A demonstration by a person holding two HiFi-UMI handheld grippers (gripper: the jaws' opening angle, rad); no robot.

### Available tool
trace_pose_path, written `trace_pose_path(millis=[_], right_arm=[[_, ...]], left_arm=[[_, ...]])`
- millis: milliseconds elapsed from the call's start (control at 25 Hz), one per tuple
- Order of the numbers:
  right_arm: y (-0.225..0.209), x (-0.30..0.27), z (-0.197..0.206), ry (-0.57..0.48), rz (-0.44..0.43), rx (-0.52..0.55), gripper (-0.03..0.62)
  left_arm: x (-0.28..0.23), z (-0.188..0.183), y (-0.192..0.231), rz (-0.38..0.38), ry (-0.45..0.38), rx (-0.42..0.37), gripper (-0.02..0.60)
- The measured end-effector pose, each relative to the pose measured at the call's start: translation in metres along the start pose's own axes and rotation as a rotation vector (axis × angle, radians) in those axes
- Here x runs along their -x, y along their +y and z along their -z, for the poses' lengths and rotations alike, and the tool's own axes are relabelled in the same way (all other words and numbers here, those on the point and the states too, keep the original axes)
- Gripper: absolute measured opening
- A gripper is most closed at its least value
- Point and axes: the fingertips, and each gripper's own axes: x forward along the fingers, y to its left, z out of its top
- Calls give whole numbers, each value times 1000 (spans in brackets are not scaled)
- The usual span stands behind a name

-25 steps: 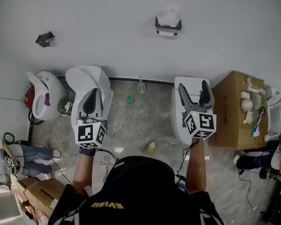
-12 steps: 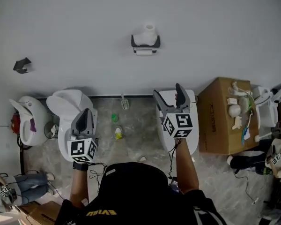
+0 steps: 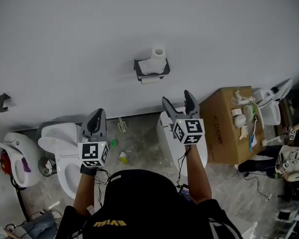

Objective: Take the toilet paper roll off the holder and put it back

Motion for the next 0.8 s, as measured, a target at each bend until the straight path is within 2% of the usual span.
trace_pose_path(millis=[280, 440, 600, 800], right_arm=[[-13, -88, -1, 64, 79, 36, 403], [-18, -136, 3, 95, 69, 69, 405], [-24, -158, 9, 110, 39, 62, 410], [-31, -177, 16, 144, 18, 128, 416]], left_arm=[[-84, 13, 25, 126, 11, 68, 12], [-118, 7, 18, 168, -1, 84, 12], [-135, 5, 10, 154, 7, 83, 12], [-138, 8, 6, 129, 15, 83, 12]])
